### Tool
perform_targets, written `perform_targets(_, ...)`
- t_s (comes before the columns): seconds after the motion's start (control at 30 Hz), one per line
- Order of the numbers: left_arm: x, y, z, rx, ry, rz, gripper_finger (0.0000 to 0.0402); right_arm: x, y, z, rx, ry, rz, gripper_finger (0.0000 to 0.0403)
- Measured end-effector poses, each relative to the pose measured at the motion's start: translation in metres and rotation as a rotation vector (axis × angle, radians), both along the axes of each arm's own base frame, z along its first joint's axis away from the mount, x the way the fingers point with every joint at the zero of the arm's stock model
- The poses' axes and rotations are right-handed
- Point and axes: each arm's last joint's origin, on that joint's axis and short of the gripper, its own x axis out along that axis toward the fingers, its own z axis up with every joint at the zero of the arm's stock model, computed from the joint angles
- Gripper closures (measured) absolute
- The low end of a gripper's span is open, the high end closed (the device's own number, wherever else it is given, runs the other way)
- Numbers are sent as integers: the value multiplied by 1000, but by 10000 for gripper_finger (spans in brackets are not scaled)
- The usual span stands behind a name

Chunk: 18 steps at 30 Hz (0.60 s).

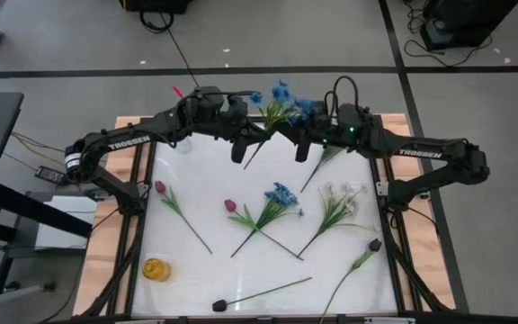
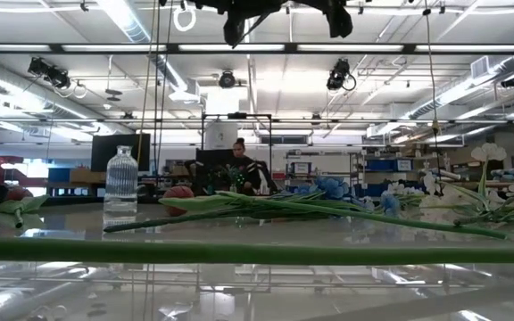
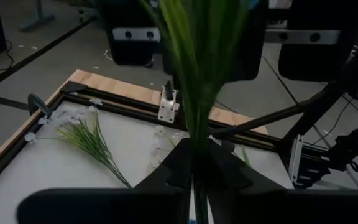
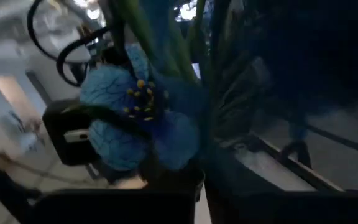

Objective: Sort flowers into vase by color
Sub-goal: Put the top blue flowers into the transparent vase

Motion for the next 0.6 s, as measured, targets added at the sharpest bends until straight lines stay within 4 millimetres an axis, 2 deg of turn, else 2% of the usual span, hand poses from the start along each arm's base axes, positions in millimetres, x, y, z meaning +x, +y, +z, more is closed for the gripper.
perform_targets(0.23, -3, 1, -7, -18, 75, 2, 287, 4, -2, 25, -103, 212, 44, 392)
perform_targets(0.33, -3, 1, -7, -5, 70, 0, 262, 11, -4, 28, -116, 255, 73, 392)
perform_targets(0.47, -2, -2, -7, 25, 69, -19, 247, 17, -5, 34, -128, 271, 118, 392)
perform_targets(0.6, -1, -6, -7, 42, 68, -34, 250, 19, -5, 36, -149, 286, 128, 392)
